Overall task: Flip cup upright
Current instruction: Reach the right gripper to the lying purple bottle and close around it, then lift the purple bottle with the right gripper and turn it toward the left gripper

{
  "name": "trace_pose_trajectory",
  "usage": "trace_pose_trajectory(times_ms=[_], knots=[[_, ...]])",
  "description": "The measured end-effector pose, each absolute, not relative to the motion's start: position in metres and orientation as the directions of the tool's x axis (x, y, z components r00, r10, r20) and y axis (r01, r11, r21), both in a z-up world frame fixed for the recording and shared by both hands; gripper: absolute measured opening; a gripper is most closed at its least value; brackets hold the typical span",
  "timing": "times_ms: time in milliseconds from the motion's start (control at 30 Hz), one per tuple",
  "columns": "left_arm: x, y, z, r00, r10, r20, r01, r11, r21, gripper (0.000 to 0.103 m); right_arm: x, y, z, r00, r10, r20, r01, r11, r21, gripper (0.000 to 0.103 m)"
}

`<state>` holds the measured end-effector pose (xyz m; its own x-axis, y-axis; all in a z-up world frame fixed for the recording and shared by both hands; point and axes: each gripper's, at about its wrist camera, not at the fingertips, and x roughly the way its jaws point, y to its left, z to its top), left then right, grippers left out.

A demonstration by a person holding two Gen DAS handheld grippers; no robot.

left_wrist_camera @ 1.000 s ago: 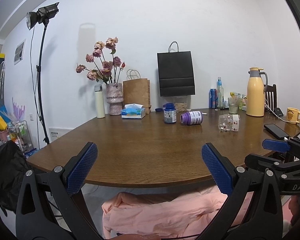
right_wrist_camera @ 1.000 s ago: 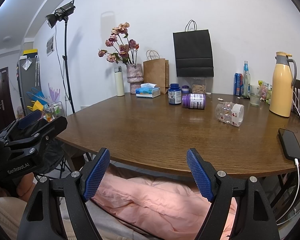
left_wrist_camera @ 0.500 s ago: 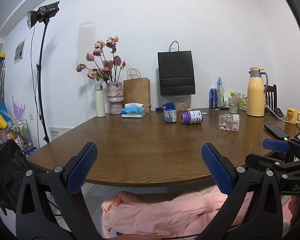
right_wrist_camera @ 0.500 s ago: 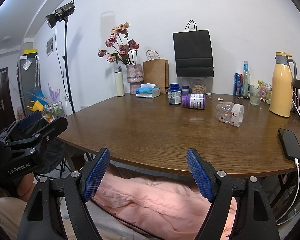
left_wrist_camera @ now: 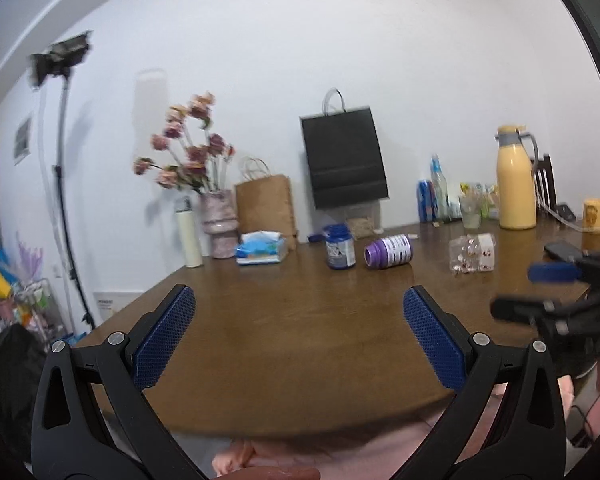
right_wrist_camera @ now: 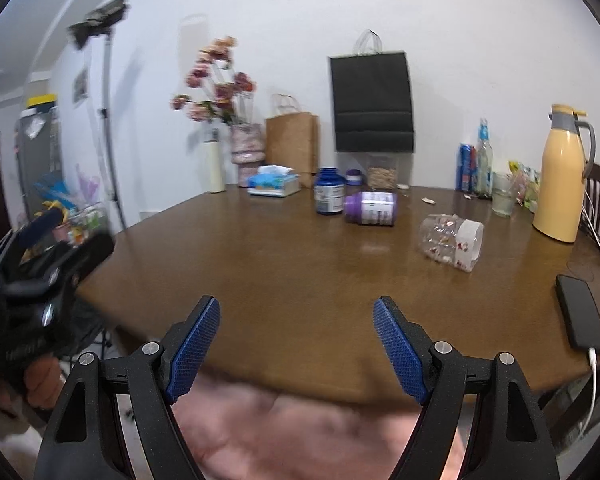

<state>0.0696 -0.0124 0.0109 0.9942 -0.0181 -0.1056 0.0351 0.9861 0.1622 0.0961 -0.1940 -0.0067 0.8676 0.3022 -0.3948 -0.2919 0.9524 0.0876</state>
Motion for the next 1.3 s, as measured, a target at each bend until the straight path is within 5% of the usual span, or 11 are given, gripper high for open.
trace_pose_trajectory(times_ms=[267, 567, 767, 1133, 1300], knots=[[0.192, -0.013, 0.029, 0.956, -0.048, -0.290, 0.083, 0.991, 0.108, 0.103, 0.253, -0.207, 0.017, 0.791, 0.294, -0.536, -0.167, 0.947, 0.274, 0.084], [0.282, 0.001, 0.041, 0.925, -0.144, -0.352, 0.157, 0.988, 0.010, 0.103, 0.417, -0.214, 0.011, 0.763, 0.236, -0.602, 0.079, 0.890, 0.449, 0.084], [0.329, 0.015, 0.042, 0.900, -0.192, -0.392, 0.183, 0.981, -0.062, 0.103, 0.477, -0.208, -0.008, 0.751, -0.001, -0.660, 0.262, 0.918, 0.297, 0.085], [0.350, 0.029, 0.039, 0.875, -0.179, -0.451, 0.150, 0.984, -0.099, 0.103, 0.495, -0.202, -0.025, 0.695, 0.211, -0.687, -0.002, 0.956, 0.292, 0.083], [0.334, 0.020, 0.042, 0.873, -0.186, -0.452, 0.175, 0.982, -0.066, 0.103, 0.443, -0.160, -0.022, 0.598, 0.416, -0.685, -0.326, 0.907, 0.266, 0.083]])
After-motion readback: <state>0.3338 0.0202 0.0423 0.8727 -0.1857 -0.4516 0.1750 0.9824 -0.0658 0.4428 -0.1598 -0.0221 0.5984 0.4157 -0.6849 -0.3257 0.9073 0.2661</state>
